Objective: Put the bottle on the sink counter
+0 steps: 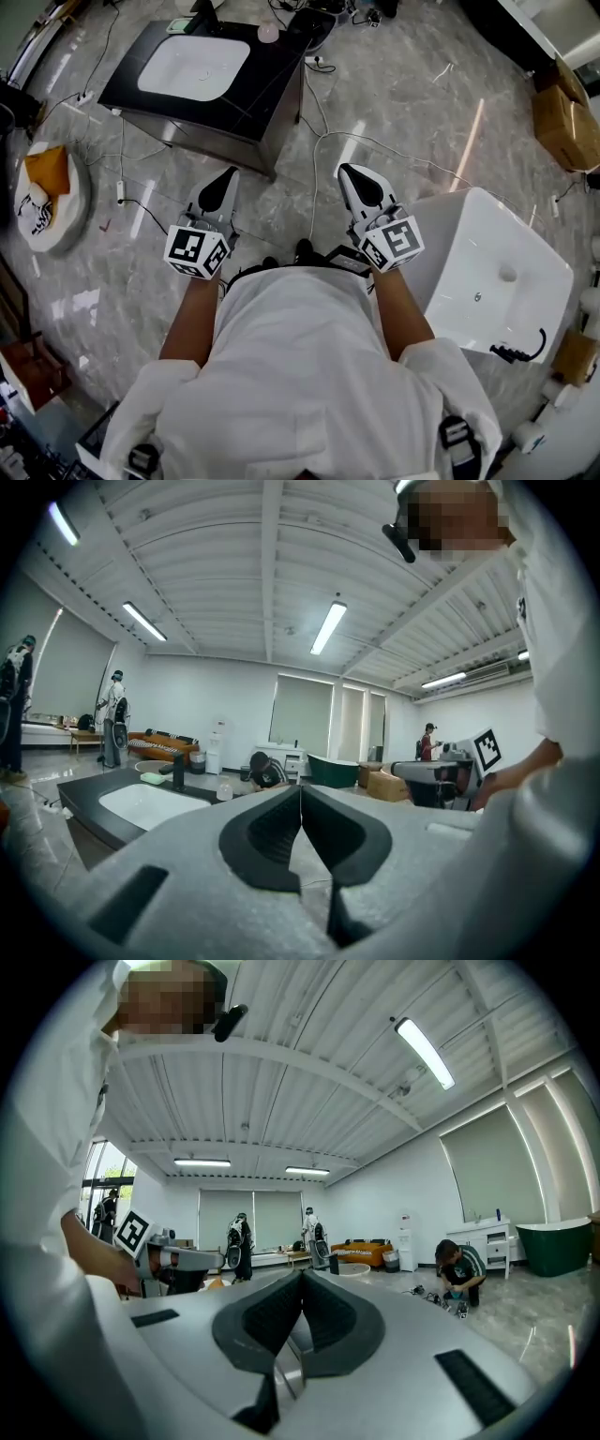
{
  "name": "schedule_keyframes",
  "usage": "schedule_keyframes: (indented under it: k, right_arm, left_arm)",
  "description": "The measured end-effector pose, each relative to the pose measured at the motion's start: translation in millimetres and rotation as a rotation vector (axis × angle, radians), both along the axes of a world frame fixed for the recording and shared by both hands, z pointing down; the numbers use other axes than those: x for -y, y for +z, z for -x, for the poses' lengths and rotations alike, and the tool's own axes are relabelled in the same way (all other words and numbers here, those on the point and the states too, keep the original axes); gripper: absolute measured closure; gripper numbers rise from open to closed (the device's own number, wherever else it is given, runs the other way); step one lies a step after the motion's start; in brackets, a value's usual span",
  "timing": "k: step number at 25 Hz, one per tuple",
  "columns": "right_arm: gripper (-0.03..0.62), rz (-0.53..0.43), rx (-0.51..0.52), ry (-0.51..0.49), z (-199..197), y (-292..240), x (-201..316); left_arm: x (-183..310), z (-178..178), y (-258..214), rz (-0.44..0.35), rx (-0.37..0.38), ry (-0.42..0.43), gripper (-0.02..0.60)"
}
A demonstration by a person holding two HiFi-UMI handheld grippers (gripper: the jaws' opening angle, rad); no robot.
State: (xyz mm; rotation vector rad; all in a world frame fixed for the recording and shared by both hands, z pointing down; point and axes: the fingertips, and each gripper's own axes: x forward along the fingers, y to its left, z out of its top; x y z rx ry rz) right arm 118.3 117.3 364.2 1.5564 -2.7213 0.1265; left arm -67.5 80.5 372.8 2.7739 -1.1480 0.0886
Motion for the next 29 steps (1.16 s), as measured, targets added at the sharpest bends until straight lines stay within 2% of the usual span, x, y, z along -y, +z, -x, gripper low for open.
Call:
schedule_keyframes:
  k: [4,8,13,21,29]
  right_arm:
    - [0.580,0.033,-0.013,0.003,23.7,7.9,-14.0]
    - [0.580,0.044,-0.012,0.011,58.7,14.7,-21.7]
    - [0.580,0.043,-0.007,-0.011,93.3,26.0,-34.9]
    - [0.580,0.052,-0.065,-0.009,110.0,26.8,-43.4]
    - [0.580,0.063,-0.082,-0.011,118.4,30.7,-53.4]
  left_arm:
    - [-13.9,26.8,-3.3,0.005,-0.023,0.011,0.565]
    - [-29.3,59.0,13.1,0.035,-0.030,0.010,0.566]
    - [-48.0,82.5,29.1,0.052,-0.050,0.016,0.566]
    - [-58.6,102.1,25.8,0.051,-0.065,0.037,0.566]
    - [-71.6,95.4,30.5,0.062,-0.085,0.075,0.566]
